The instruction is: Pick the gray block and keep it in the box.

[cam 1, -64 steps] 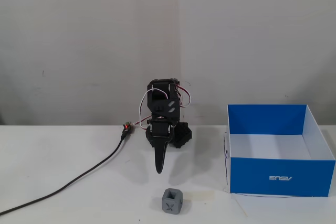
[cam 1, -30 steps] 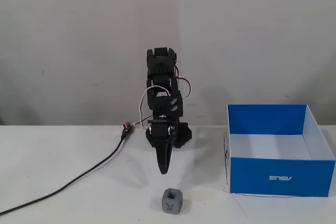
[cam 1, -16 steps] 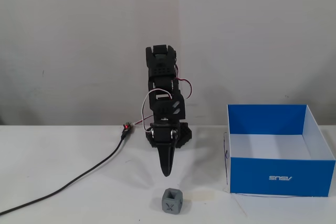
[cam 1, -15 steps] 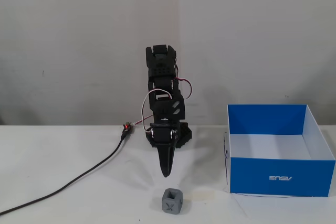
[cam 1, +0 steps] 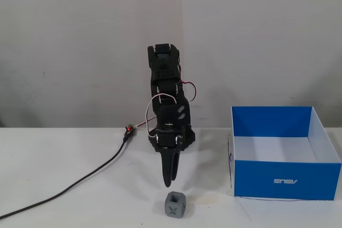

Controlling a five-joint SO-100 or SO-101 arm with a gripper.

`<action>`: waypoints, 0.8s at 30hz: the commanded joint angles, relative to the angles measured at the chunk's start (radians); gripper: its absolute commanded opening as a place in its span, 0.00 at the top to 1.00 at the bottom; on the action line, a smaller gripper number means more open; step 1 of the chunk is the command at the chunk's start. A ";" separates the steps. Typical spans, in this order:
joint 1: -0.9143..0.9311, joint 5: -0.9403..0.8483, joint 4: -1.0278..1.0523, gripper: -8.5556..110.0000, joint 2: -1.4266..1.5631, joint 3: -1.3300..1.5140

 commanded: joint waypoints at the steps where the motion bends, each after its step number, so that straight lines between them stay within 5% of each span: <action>1: -0.012 0.012 -0.031 0.77 -0.005 -0.084; 24: -0.032 0.075 -0.014 0.73 -0.160 -0.209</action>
